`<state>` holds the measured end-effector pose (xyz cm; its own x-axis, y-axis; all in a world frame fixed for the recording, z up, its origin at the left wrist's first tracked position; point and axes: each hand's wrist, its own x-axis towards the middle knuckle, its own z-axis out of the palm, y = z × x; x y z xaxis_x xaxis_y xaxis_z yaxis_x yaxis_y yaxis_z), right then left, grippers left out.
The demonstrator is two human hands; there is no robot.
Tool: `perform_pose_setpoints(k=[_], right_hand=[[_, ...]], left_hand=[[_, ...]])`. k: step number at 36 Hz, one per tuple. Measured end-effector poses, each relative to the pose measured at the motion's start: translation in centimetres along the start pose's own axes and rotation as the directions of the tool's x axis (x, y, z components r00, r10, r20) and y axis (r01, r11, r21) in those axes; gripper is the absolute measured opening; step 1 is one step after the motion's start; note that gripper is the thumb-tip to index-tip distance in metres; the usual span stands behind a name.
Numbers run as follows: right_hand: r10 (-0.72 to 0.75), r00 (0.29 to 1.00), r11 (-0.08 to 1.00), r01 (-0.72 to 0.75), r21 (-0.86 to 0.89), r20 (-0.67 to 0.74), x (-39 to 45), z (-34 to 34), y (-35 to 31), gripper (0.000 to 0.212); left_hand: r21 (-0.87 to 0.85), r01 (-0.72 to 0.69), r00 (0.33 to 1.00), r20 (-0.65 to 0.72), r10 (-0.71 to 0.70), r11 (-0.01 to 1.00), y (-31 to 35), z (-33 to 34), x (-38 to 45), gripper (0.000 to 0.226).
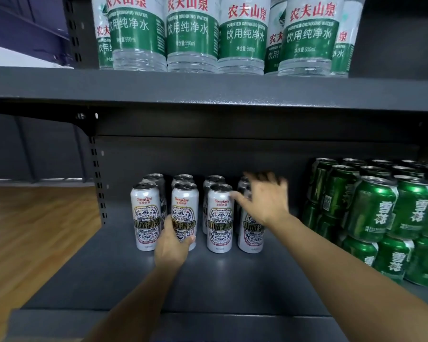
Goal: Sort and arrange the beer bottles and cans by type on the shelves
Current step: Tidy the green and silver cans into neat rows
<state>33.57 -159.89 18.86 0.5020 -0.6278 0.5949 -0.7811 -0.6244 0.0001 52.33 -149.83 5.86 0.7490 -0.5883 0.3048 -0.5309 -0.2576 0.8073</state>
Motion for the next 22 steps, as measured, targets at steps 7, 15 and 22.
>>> perform_pose_setpoints(k=[7, 15, 22], right_hand=[[-0.097, 0.967, 0.987, 0.125, -0.106, 0.236, 1.6, 0.5, -4.6, 0.076], [-0.038, 0.952, 0.995, 0.064, -0.076, 0.304, 2.4, 1.1, -5.9, 0.068], [-0.016, 0.949, 1.000, 0.022, -0.014, 0.316, 2.3, 1.6, -6.9, 0.066]], left_hand=[[-0.042, 0.004, 1.000, 0.028, -0.003, 0.999, -0.7, -0.3, 0.0, 0.075], [-0.046, 0.015, 0.998, 0.062, -0.012, 0.999, -0.8, -0.6, 0.3, 0.075], [-0.053, 0.023, 0.998, 0.066, -0.019, 0.998, -1.3, -0.4, 0.4, 0.080]])
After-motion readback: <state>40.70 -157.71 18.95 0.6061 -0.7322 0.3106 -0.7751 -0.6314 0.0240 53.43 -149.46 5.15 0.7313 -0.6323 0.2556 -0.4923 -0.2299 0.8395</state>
